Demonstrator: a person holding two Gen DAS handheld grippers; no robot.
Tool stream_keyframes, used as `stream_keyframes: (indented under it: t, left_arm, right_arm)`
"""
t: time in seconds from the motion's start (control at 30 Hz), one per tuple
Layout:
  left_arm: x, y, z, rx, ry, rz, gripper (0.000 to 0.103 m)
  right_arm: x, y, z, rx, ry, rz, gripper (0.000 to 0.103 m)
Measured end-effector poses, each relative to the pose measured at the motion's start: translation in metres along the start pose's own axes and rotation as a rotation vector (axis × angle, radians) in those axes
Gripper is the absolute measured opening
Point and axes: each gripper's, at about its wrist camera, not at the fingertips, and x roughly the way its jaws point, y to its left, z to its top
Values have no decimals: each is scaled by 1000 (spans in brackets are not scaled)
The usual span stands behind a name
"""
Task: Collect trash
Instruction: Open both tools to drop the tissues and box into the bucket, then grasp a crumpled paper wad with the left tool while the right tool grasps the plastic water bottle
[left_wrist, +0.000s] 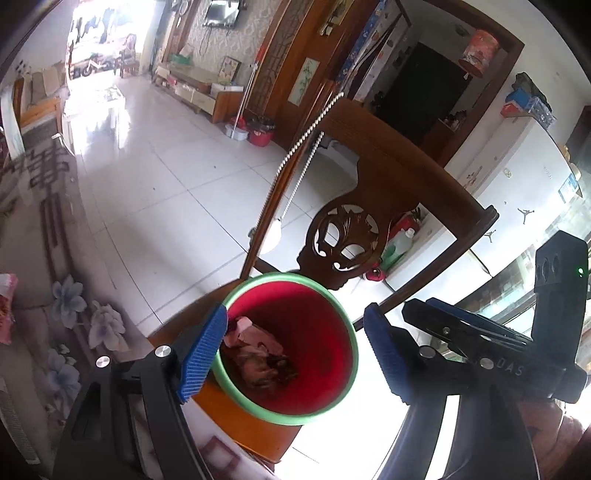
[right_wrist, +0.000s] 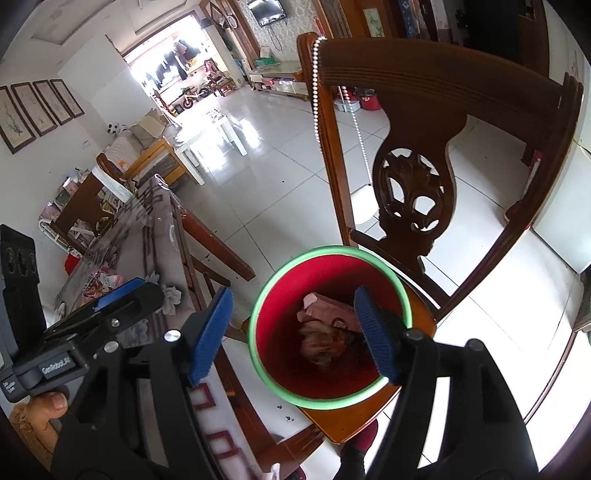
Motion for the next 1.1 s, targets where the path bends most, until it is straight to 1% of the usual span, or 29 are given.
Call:
stream_keyframes:
  t: [0.13, 0.23, 0.3, 0.43, 0.53, 0.57, 0.67, 0.73, 0.77, 0.83, 0.9, 0.93, 1.0, 1.1]
  left_arm:
    - [-23, 5, -4, 18, -31, 9, 72]
    - [-48, 15, -12, 19, -57, 17, 72]
    - [-65, 26, -18, 10, -70, 26, 72]
    - [-105, 65, -36, -43, -97, 72, 72]
    - [-136, 103, -52, -94, -114, 135, 72]
    - [-151, 122, -62, -121, -121, 171, 72]
    - [-181, 164, -83, -186, -129, 250, 72]
    - [-206, 203, -103, -246, -134, 327, 72]
    - [-214, 216, -110, -270, -135, 352, 72]
    - [-235, 252, -128, -343, -140, 419, 72]
    - [-253, 288, -146, -425, -139, 466, 71]
    - [-261, 307, -156, -479, -133, 481, 71]
    - [-272, 333, -172, -556, -129, 495, 71]
    - [-276, 356, -187, -620, -121, 499, 71]
  right_arm:
    - [0, 16, -3, -18, 0, 11, 67]
    - [2, 35, -8, -37, 9, 21, 67]
    - [5, 54, -15, -55, 19, 32, 67]
    - [12, 94, -29, -91, 39, 61, 67]
    - [18, 130, -43, -126, 57, 92, 67]
    - [20, 143, -48, -138, 62, 103, 67]
    - [23, 174, -62, -168, 74, 133, 67]
    - [26, 198, -74, -187, 84, 156, 67]
    - [28, 208, -79, -196, 89, 165, 67]
    - [31, 230, -91, -215, 103, 186, 67]
    - [34, 251, -100, -237, 114, 203, 67]
    - [35, 259, -104, -247, 118, 210, 67]
    - [36, 276, -109, -272, 125, 221, 67]
    - [37, 296, -113, -303, 132, 226, 67]
